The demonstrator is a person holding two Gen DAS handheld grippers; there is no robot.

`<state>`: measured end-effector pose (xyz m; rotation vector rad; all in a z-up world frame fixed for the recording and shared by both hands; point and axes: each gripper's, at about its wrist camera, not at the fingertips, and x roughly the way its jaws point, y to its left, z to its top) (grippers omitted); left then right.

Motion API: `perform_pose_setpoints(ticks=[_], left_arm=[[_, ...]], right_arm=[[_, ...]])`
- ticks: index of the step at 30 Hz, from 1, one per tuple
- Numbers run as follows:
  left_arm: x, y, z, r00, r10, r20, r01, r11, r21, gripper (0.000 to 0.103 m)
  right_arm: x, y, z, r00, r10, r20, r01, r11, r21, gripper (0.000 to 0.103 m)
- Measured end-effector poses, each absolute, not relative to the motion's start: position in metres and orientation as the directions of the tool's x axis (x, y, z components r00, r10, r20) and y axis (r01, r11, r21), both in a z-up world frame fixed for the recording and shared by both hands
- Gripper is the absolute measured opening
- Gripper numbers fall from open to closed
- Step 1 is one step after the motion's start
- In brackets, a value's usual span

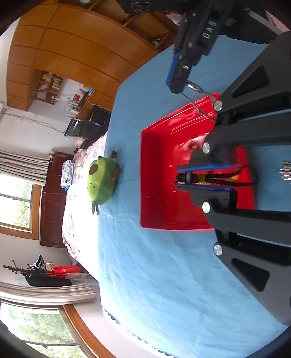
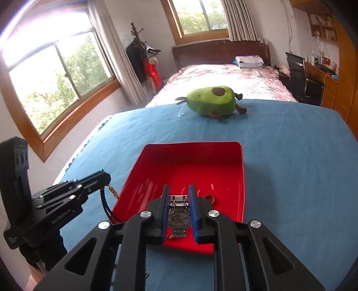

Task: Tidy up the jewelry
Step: 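Lower both held items into the red tin and open both tools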

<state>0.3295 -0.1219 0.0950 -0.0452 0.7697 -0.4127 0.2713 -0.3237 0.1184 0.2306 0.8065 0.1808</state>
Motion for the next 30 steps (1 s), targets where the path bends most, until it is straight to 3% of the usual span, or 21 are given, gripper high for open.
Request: perform_pose_setpoints(ticks=[8,20,21,22,24,30], left_arm=[[0.399,-0.137,0.069,0.620,-0.387,-0.683,0.306,0.920,-0.244,0.009],[0.444,-0.166,0.004,0.499,-0.279,-0.821,0.295,0.945,-0.142,0.011],[0.445,-0.165,0.001,0.484,-0.275,-0.830,0.292,0.946,-0.142,0.015],[0.445,-0.164,0.002,0.478,-0.279,-0.833,0.291,0.945,-0.149,0.028],[0.443,-0.163,0.007,0.490,-0.285,-0.824,0.291,0.944,-0.154,0.043],[0.423,-0.158,0.026,0.533,-0.302,-0.791,0.309,0.939,-0.151,0.043]], right_arm=[[0.342,-0.330,0.069,0.611,0.212,-0.762,-0.012,0.966,0.259,0.017],[0.385,-0.320,0.018,0.515,0.193,-0.835,0.019,0.971,0.237,0.018],[0.386,-0.320,0.016,0.515,0.191,-0.836,0.028,0.971,0.239,0.018],[0.387,-0.321,0.015,0.521,0.187,-0.833,0.036,0.970,0.241,0.020],[0.387,-0.324,0.016,0.531,0.184,-0.827,0.047,0.968,0.246,0.022],[0.371,-0.327,0.031,0.570,0.177,-0.802,0.034,0.971,0.238,0.022]])
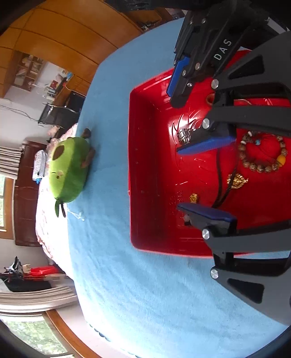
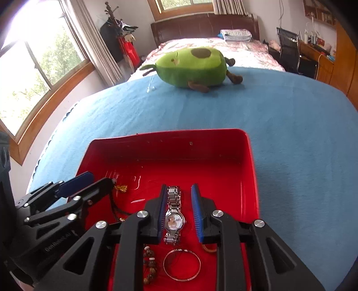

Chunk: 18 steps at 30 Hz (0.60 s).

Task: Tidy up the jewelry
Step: 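Lower both held items into the red tin and open both tools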

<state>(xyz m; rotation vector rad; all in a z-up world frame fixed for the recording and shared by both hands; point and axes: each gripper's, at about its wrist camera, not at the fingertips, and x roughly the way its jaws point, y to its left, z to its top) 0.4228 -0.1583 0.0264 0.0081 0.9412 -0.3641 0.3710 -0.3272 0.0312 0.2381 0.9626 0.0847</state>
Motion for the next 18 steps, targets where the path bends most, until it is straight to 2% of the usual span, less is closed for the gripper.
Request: perform_pose_setpoints(ticks=[5,13,18], left_arm=[[0.395,-0.142,0.042,0.583,-0.289,-0.759,0.306,0.944,-0.125,0.048],[0.329,-0.101,0.052,0.657,-0.229,-0.718,0.262,0.963,-0.067,0.066],[0.292,-0.081,0.050,0.670,-0.195,-0.717,0.250,0.968,-0.030,0.069]], right_arm=[[0.347,-0.328,0.041,0.587,0.185,-0.788,0.014,0.971,0.238,0.022],[0.280,-0.329,0.049,0.612,0.209,-0.763,-0.028,0.970,0.243,0.022],[0.240,-0.321,0.050,0.615,0.203,-0.762,-0.055,0.975,0.216,0.023]])
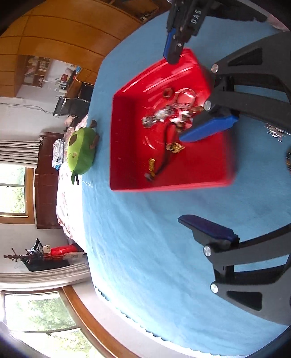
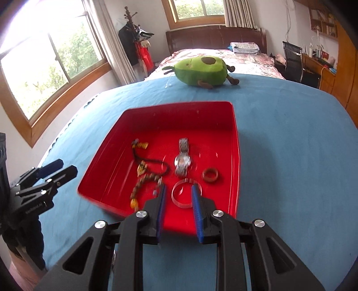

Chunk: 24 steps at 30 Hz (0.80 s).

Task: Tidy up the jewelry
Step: 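Lower both held items into the red tin and open both tools, then withdraw both open tools back toward the remaining jewelry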

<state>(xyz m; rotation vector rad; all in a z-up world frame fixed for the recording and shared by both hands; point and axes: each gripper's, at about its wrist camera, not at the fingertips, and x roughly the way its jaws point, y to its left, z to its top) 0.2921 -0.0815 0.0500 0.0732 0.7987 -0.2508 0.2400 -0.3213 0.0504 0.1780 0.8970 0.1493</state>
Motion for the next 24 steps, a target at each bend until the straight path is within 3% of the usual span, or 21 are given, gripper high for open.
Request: perform_pose_setpoints(ticks=[16,24], left_arm=[[0.204,-0.028,0.022,0.669,-0.114,-0.735,0.201,0.979,0.031,0.075],[0.178,-0.018,0.000,0.622,-0.130,-0.772,0.196,0.981,-0.008,0.075]], right_arm=[[0.151,-0.306,0.020,0.545,0.255,-0.799,-0.081,0.964,0.252,0.024],[0.116,-0.299,0.001,0.515,0.283,-0.809,-0.086,0.956,0.279,0.027]])
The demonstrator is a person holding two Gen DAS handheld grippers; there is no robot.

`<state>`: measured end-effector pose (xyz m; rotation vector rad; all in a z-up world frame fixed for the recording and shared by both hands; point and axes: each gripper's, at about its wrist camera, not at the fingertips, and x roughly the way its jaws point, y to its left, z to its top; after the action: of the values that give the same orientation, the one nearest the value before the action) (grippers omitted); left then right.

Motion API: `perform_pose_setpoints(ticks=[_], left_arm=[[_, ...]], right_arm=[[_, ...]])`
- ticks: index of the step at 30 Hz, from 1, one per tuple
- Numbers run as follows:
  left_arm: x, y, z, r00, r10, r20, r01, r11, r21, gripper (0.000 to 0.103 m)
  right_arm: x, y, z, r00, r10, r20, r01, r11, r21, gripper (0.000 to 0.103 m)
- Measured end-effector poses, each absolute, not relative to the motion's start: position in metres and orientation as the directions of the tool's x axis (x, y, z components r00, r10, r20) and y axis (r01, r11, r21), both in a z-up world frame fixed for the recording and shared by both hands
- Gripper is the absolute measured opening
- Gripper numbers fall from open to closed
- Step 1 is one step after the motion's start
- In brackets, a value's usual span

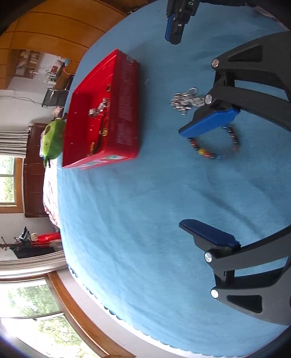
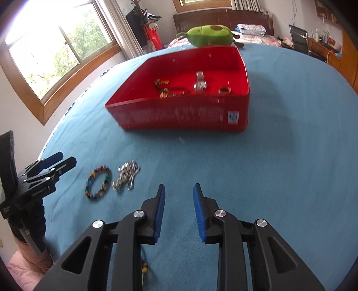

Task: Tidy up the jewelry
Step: 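Withdraw both open tools back toward the remaining jewelry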

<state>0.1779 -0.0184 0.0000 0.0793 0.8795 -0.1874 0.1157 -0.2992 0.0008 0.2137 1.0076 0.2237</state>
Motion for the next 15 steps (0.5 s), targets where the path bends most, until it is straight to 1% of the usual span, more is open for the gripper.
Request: perform_pose_setpoints(ticks=[9,15], left_arm=[[0.156,-0.017,-0.022,0.583,-0.129,-0.802,0.191,0.982,-0.019,0.077],[0.148,-0.025,-0.027,0.577,-0.133,-0.806,0.206,0.978,-0.013,0.083]], right_arm=[[0.089,-0.300,-0.016,0.506,0.293,-0.811,-0.075,0.952,0.298,0.031],[0.085,-0.295,-0.024,0.491,0.314,-0.813,-0.085,0.946,0.314,0.034]])
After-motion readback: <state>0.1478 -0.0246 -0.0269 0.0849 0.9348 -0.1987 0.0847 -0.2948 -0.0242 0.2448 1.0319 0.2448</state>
